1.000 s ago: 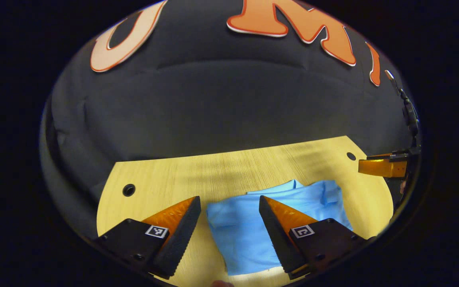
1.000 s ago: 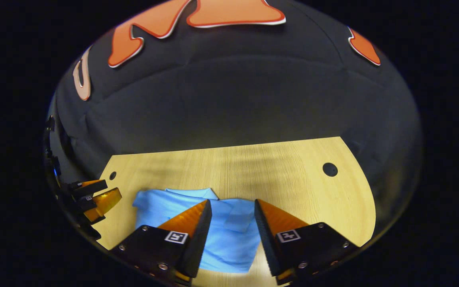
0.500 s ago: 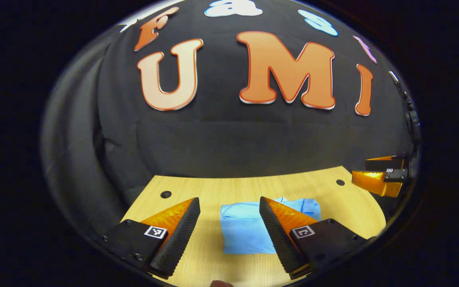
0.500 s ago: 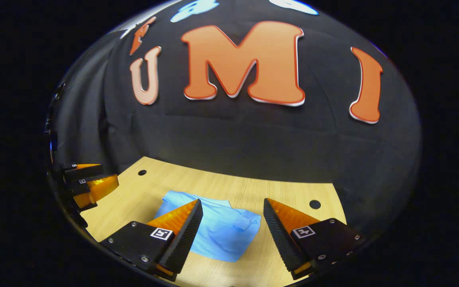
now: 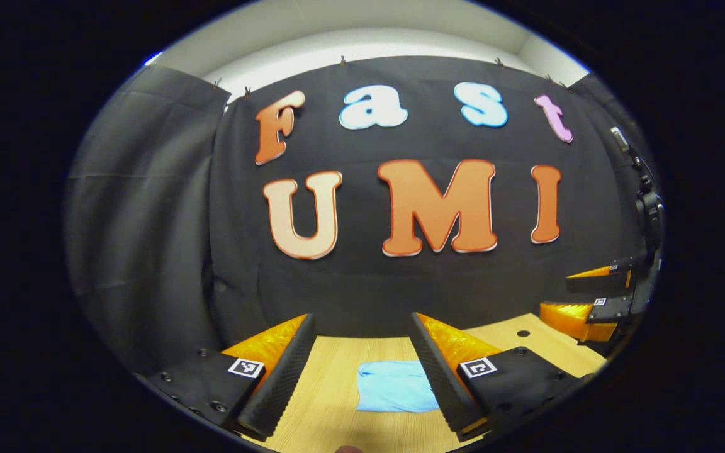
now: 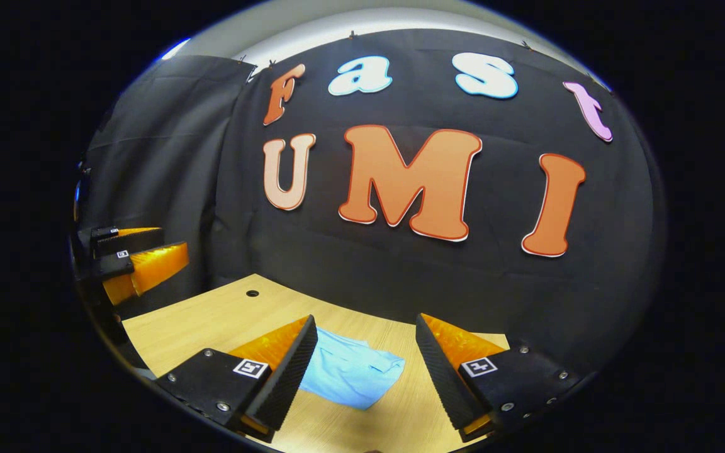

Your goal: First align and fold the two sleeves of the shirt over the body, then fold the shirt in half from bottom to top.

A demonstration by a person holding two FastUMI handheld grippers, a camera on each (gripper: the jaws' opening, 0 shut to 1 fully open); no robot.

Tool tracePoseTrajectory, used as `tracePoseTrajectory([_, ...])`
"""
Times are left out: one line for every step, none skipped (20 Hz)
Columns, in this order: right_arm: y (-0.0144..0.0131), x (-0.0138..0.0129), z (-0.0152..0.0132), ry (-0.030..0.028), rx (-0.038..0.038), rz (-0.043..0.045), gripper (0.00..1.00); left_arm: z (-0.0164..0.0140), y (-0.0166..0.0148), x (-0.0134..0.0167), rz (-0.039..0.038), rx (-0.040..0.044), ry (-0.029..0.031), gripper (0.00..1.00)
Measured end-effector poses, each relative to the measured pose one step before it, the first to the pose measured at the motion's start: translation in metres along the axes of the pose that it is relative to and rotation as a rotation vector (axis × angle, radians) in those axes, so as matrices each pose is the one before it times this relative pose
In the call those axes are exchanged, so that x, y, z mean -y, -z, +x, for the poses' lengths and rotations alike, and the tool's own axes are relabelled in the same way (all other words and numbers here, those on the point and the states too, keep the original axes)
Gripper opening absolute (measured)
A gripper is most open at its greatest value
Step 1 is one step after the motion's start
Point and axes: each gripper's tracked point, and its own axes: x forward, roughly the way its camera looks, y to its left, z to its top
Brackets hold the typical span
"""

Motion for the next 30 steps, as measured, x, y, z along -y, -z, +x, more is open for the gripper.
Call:
tracePoseTrajectory([-0.00345,-0.00232,-0.00848,-0.00804,0.02356,-0.00013,0.96,-0.01243,-0.00683,0.00400,-0.00886,0.02764,0.00808,0.97])
tracePoseTrajectory([-0.00145,-0.00049,-0.00167,-0.00149,0.01983,-0.00487,0.96,-0.01023,-0.00466,0.00365,-0.00435,0.01567,0.00309,0.96])
tracePoseTrajectory([-0.00223,-0.00208,-0.00430,0.00163,0.01614,-0.00801,0.98,-0.01360,-0.00535,0.01065,0.00106,0.01464,0.00340,0.96])
tracePoseTrajectory([0.00325,-0.00364,-0.01150,-0.00756,0.00022,-0.01314,0.96,-0.00858,-0.00359,0.00687,-0.00264,0.01338,0.00270,0.96])
tracePoseTrajectory([0.00249,0.00027,-0.00873,0.00936,-0.00284,-0.01122,0.97,-0.00437,-0.00054,0.00259,-0.00102,0.01002,-0.00273,0.96])
tracePoseTrajectory([0.00155,0.00031,-0.00715,0.00310,-0.00097,-0.00736,0.97,-0.00398,0.00102,0.00124,0.00511,-0.00011,-0.00120,0.96])
tracePoseTrajectory([0.00213,-0.00132,-0.00397,0.00275,-0.00237,-0.00485,0.97,-0.00232,0.00323,0.00095,0.00430,-0.00283,0.00254,0.96])
tracePoseTrajectory([0.00164,-0.00102,-0.00243,0.00505,-0.00322,-0.00193,0.97,-0.00137,0.00305,0.00222,0.00222,-0.00402,0.01005,0.96])
tracePoseTrajectory([0.00124,-0.00005,-0.00100,0.00579,-0.00376,-0.00124,0.97,-0.00157,0.00261,0.00205,-0.00175,-0.00337,0.00455,0.96])
tracePoseTrajectory([-0.00126,-0.00153,-0.00101,0.00468,-0.00186,-0.00025,0.97,0.00113,-0.00095,0.00059,-0.00629,0.00157,0.00744,0.96])
tracePoseTrajectory([-0.00235,-0.00164,-0.00124,0.00079,0.00370,0.00203,0.98,0.00101,-0.00058,-0.00050,-0.00461,0.00553,0.00048,0.96])
tracePoseTrajectory([-0.00098,0.00099,0.00091,0.00560,0.00385,0.00341,0.98,-0.00049,-0.00270,-0.00071,-0.00114,0.00932,0.00465,0.96])
tracePoseTrajectory([-0.00329,-0.00178,0.00022,-0.00117,0.00388,0.00515,0.98,0.00095,-0.00094,-0.00265,0.00328,0.01320,-0.00019,0.97])
tracePoseTrajectory([-0.00170,0.00005,0.00198,0.00644,0.00144,0.00170,0.98,0.00146,-0.00385,-0.00017,0.00106,0.00880,0.00448,0.97])
tracePoseTrajectory([-0.00244,0.00140,0.00181,0.00368,0.00351,0.00301,0.97,0.00189,-0.00334,0.00040,-0.00210,0.00764,0.00494,0.96])
tracePoseTrajectory([-0.00349,0.00044,0.00123,0.00562,0.00580,0.00249,0.97,0.00292,-0.00563,0.00033,-0.00469,0.01004,0.00634,0.97])
tracePoseTrajectory([-0.00490,0.00135,0.00168,0.00355,0.00932,0.00305,0.98,0.00916,-0.00726,0.00032,-0.00182,0.00921,0.00579,0.96])
tracePoseTrajectory([-0.00451,0.00147,0.00308,0.00480,0.01026,0.00162,0.97,0.00586,-0.00476,0.00069,0.00446,0.00384,0.00578,0.96])
tracePoseTrajectory([-0.00419,0.00280,0.00244,0.00638,0.00758,-0.00053,0.97,0.00325,-0.00302,0.00112,0.00964,0.01127,0.00590,0.96])
tracePoseTrajectory([-0.00318,0.00108,0.00142,0.00277,0.00667,-0.00174,0.97,0.00210,-0.00348,0.00189,0.01413,0.00902,0.00586,0.97])
tracePoseTrajectory([-0.00216,0.00182,0.00171,0.00494,0.00279,-0.00254,0.97,0.00096,-0.00143,0.00051,0.01406,0.00722,0.00373,0.98])
tracePoseTrajectory([-0.00109,-0.00013,0.00229,-0.00092,0.00032,0.00081,0.97,0.00257,-0.00390,0.00071,0.00932,0.00710,0.00403,0.97])
tracePoseTrajectory([-0.00127,0.00121,0.00147,0.00313,-0.00047,0.00123,0.97,0.00159,0.00016,0.00231,0.00375,0.00289,0.00732,0.96])
tracePoseTrajectory([-0.00240,0.00181,-0.00009,0.00172,0.00055,0.00339,0.97,0.00098,-0.00283,0.00087,0.00116,0.00349,0.00334,0.97])
tracePoseTrajectory([-0.00283,0.00007,0.00046,0.00157,0.00251,0.00304,0.97,0.00246,-0.00304,0.00082,-0.00349,0.00790,0.00300,0.97])
tracePoseTrajectory([-0.00223,0.00249,0.00167,0.00538,0.00419,0.00148,0.97,0.00128,-0.00382,0.00125,-0.00573,0.00512,0.00430,0.96])
tracePoseTrajectory([-0.00286,0.00072,0.00049,0.00074,0.00280,0.00204,0.97,0.00178,-0.00319,0.00022,-0.00539,0.00731,0.00196,0.96])
tracePoseTrajectory([-0.00305,0.00180,0.00059,0.00469,0.00297,0.00059,0.97,0.00045,-0.00411,-0.00039,-0.00488,0.00482,0.00257,0.96])
tracePoseTrajectory([-0.00301,0.00121,0.00034,0.00183,0.00515,0.00131,0.97,0.00149,-0.00073,0.00007,-0.00560,0.00293,0.00045,0.96])
tracePoseTrajectory([-0.00167,0.00198,0.00024,0.00347,0.00356,0.00070,0.97,0.00133,-0.00236,-0.00100,-0.00736,0.00685,-0.00048,0.96])
